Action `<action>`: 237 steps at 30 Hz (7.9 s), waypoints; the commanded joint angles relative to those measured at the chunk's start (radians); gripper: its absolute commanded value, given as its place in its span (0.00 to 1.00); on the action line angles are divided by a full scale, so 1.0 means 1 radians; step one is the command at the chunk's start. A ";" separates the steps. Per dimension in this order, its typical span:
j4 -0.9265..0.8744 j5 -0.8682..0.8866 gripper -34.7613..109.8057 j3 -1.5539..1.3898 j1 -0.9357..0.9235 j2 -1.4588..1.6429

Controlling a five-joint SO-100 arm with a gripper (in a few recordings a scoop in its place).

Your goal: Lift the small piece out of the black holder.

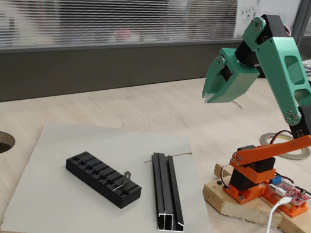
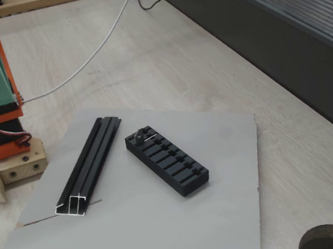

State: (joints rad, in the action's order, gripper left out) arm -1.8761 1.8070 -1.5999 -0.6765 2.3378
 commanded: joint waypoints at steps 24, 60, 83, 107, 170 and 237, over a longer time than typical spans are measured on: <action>-0.020 0.011 0.31 0.006 0.002 0.025; -0.014 0.012 0.31 0.005 0.006 -0.095; -0.005 0.592 0.31 0.006 0.761 -0.420; 0.466 0.681 0.31 -0.193 0.902 -0.535; 0.503 0.824 0.52 -0.272 1.043 -0.540; 0.591 0.825 0.52 -0.302 1.032 -0.634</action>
State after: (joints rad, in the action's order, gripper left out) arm -1.2471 2.6062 -1.8991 0.3497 1.6889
